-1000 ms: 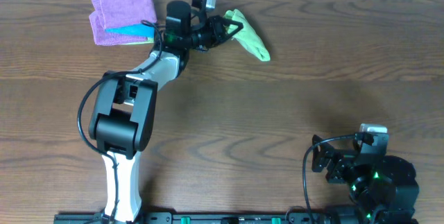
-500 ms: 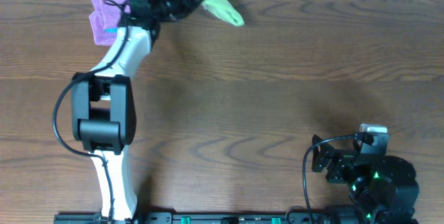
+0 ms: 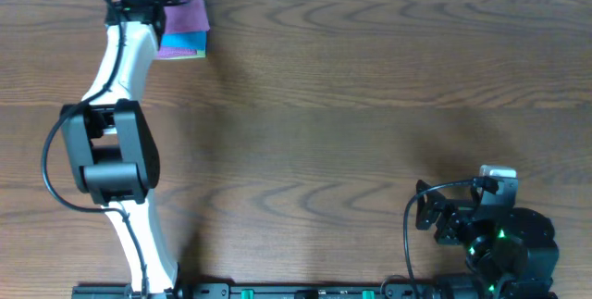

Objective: Fold the cloth
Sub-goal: 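Carry the folded towel with the left gripper toward the pink cloth stack, then lower the green towel onto the pink and blue stack with the left gripper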

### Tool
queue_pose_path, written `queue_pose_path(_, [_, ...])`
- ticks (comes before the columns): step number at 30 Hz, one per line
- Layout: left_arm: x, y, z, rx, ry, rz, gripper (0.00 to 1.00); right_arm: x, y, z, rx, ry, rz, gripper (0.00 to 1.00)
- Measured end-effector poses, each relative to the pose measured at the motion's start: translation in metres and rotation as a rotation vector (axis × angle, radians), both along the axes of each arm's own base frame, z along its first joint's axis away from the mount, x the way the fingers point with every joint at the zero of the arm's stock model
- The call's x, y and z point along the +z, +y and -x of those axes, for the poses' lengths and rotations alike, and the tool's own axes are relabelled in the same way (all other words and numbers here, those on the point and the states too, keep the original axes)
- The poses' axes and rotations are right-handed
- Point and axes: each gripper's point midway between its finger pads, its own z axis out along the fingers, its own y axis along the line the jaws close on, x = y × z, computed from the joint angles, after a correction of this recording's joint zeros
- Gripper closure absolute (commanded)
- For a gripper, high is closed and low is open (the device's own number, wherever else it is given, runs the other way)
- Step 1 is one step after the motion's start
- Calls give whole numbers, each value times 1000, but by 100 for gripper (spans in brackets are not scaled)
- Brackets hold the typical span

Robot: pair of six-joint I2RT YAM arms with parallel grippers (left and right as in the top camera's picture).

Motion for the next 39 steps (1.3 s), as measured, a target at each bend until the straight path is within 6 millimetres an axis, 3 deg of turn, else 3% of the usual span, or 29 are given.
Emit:
queue_pose_path(7, [-1,36,-6,69,-2,-9,94,0,0,0,0,0,0,1])
queue_pose_path(18, [-11,72,-6,124,25,-34,94,0,0,0,0,0,0,1])
queue_pose_path(33, [-49,83,3,145,122,-143,94,0,0,0,0,0,0,1])
queue_pose_path(39, [-56,100,5,172,139,-171,94,0,0,0,0,0,0,1])
